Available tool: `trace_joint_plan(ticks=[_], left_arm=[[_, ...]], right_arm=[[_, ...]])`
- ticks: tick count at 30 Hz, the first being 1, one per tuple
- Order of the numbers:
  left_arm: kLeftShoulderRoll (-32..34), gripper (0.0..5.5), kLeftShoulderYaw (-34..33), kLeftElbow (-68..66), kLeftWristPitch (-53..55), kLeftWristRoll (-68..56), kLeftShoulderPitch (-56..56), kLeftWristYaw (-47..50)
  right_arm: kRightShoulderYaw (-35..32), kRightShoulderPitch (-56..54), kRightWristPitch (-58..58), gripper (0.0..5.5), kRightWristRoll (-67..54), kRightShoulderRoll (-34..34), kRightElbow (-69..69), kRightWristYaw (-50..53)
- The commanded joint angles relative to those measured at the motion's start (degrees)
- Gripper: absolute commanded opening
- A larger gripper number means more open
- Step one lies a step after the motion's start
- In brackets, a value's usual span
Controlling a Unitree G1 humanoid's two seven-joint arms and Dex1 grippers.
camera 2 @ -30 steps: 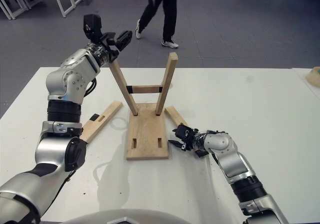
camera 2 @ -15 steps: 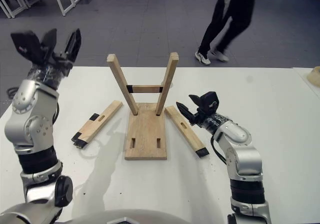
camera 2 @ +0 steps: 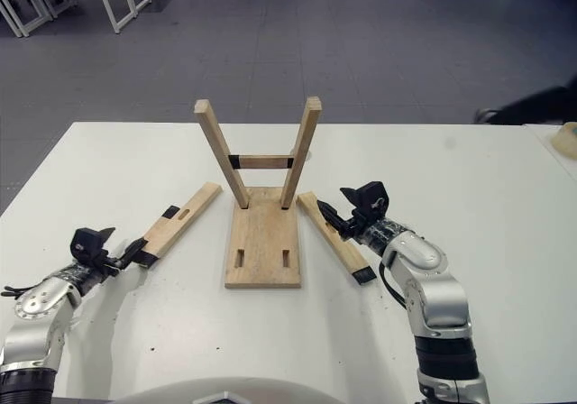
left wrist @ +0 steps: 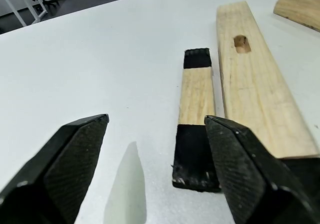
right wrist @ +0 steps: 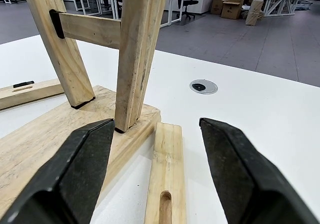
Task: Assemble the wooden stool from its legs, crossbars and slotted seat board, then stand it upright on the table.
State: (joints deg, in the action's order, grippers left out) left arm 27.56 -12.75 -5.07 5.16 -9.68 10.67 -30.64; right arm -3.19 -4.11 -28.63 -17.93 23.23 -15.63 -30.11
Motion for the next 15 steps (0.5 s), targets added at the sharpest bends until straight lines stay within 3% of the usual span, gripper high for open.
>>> trace_joint_plan(ticks=[1, 11, 15], left_arm=[[-0.14, 3.57, 2.14, -0.66, -0.99, 1.70, 1.15, -0.01], [-1.20, 3.57, 3.23, -2.99, 3.40, -0.16, 0.76, 0.52], [-0.82, 2.98, 2.60, -2.52, 11.57, -4.91, 0.09, -0.76]], right_arm=[[0.61, 0.05, -1.03, 3.10, 0.14, 1.07, 0.28, -0.51], [0.68, -0.17, -0.90, 3.10, 0.10, 1.19, 0.24, -0.76], [0.73, 0.34, -1.05, 3.10, -0.09, 0.98, -0.56, -0.52]])
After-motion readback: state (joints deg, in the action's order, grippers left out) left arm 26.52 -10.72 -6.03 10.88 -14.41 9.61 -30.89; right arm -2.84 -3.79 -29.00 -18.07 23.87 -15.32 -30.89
